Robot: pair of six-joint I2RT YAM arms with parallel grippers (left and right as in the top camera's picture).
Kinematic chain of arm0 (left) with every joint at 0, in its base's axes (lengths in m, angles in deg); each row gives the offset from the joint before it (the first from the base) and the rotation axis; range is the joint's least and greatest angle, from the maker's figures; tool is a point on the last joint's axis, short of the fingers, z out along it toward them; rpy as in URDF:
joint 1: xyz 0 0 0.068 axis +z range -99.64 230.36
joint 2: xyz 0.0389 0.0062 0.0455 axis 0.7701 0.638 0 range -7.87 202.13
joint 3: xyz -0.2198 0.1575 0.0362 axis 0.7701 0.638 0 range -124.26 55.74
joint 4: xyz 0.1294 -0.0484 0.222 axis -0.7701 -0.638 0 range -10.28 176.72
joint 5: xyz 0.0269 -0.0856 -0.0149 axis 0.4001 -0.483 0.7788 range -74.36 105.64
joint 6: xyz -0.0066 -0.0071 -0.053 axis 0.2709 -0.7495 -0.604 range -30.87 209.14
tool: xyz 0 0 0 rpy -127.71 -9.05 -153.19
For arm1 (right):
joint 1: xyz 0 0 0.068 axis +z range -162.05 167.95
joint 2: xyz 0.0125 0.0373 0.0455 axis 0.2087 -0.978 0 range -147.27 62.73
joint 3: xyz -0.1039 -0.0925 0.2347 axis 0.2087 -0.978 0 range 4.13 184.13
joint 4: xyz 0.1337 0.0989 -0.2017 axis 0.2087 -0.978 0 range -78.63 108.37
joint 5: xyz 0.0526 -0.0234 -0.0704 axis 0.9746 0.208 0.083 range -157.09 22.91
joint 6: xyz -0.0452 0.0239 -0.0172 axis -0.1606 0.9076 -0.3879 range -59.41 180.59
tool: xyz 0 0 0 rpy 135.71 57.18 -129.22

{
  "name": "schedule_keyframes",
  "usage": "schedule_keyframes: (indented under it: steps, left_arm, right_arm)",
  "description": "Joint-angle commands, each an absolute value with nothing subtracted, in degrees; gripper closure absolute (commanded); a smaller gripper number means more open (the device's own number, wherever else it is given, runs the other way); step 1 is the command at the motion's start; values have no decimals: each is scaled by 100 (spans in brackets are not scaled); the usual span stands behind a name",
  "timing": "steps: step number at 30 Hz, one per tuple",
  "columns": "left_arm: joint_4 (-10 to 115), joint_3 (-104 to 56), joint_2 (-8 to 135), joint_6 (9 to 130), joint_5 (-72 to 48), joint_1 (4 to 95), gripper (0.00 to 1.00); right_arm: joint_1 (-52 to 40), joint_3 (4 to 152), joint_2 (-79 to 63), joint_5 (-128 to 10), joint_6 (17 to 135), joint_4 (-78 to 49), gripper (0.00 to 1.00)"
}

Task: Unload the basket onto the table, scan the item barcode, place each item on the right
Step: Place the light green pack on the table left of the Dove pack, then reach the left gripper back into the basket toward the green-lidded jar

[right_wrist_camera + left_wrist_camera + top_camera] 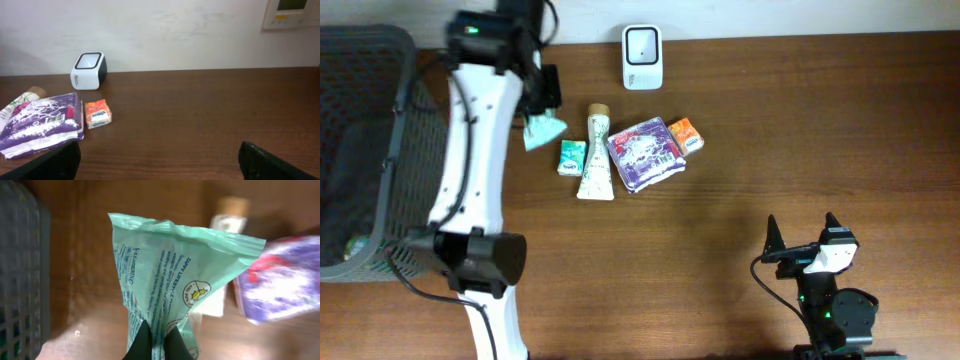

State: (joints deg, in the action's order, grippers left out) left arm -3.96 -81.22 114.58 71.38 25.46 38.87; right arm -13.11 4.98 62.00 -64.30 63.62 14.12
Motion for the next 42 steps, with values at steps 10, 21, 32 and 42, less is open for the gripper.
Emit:
schedule_keyframes:
  steps: [10, 21, 32, 42]
  left_arm:
    - [1578, -5609, 11351, 6904, 3208, 3820, 65]
    - [411, -7580, 11349, 6926, 3215, 3940, 48]
    - [-999, -11997, 11255, 6923, 2802, 5459, 1]
    - [-1001, -11718, 10934, 6663, 2225, 7647, 1]
  right_arm:
    - [-1280, 445, 6233, -6459, 6405, 1408, 1]
    - [-1280, 445, 6233, -6459, 6405, 1408, 1]
    - [-1280, 445, 6233, -6459, 6405, 1408, 1]
    - [-1280, 445, 6233, -6459, 6405, 1408, 1]
